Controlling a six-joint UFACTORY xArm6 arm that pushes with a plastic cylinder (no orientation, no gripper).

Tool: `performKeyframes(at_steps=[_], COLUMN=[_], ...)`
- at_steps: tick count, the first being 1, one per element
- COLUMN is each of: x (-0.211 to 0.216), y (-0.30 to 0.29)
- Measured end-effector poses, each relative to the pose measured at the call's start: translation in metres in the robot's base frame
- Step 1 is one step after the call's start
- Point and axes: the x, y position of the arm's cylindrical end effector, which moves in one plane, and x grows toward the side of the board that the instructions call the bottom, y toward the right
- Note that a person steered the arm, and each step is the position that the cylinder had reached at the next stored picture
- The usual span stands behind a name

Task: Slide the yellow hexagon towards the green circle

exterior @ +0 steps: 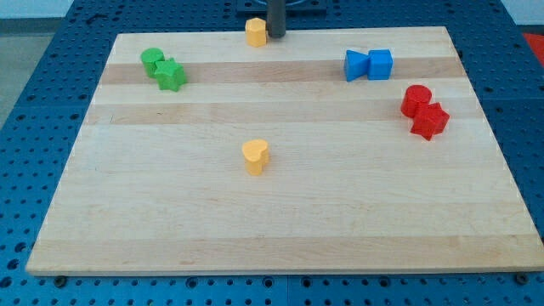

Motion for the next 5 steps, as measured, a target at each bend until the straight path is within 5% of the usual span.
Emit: performKeyframes(at_steps=[5], x=[0.001], y=[-0.142])
